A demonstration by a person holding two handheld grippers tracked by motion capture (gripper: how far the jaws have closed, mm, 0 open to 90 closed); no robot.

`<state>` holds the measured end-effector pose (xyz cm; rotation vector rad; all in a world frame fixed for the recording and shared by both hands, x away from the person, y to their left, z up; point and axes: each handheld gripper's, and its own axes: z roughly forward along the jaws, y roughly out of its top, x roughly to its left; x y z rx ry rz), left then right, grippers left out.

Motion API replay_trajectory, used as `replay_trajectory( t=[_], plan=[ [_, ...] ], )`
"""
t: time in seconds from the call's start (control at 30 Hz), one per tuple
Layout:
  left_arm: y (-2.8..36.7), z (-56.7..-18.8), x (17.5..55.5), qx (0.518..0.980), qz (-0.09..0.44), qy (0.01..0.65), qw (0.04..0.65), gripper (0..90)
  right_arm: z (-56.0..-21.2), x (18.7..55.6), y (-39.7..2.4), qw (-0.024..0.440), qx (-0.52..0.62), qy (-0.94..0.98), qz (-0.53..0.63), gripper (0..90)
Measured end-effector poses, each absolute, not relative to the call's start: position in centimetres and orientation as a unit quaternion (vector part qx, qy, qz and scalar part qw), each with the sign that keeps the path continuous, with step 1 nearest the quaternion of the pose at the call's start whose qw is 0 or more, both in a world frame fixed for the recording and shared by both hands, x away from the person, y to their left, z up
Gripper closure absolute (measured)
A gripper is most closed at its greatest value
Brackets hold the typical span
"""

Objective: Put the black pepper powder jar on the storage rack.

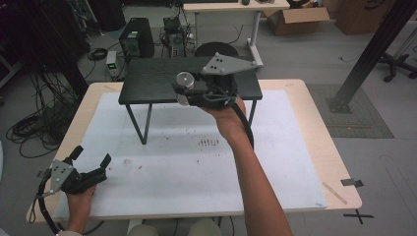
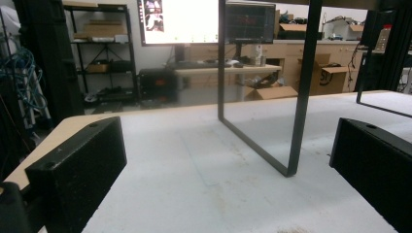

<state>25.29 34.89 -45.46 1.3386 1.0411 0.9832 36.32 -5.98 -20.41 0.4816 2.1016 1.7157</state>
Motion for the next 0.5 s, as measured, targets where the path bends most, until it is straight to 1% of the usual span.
replay_trajectory(
  t=[0.17, 0.5],
  plan=[
    [34.9, -45.5, 25.3, 0.567, 0.417, 0.441, 0.557, 0.3, -19.9, 37.5, -5.9, 0.198, 0.179, 0.747, 0.609, 48.9],
    [34.9, -45.5, 25.3, 0.567, 0.417, 0.440, 0.557, 0.4, -19.1, 40.8, -5.8, 0.228, 0.204, 0.740, 0.599, 48.9]
  ],
)
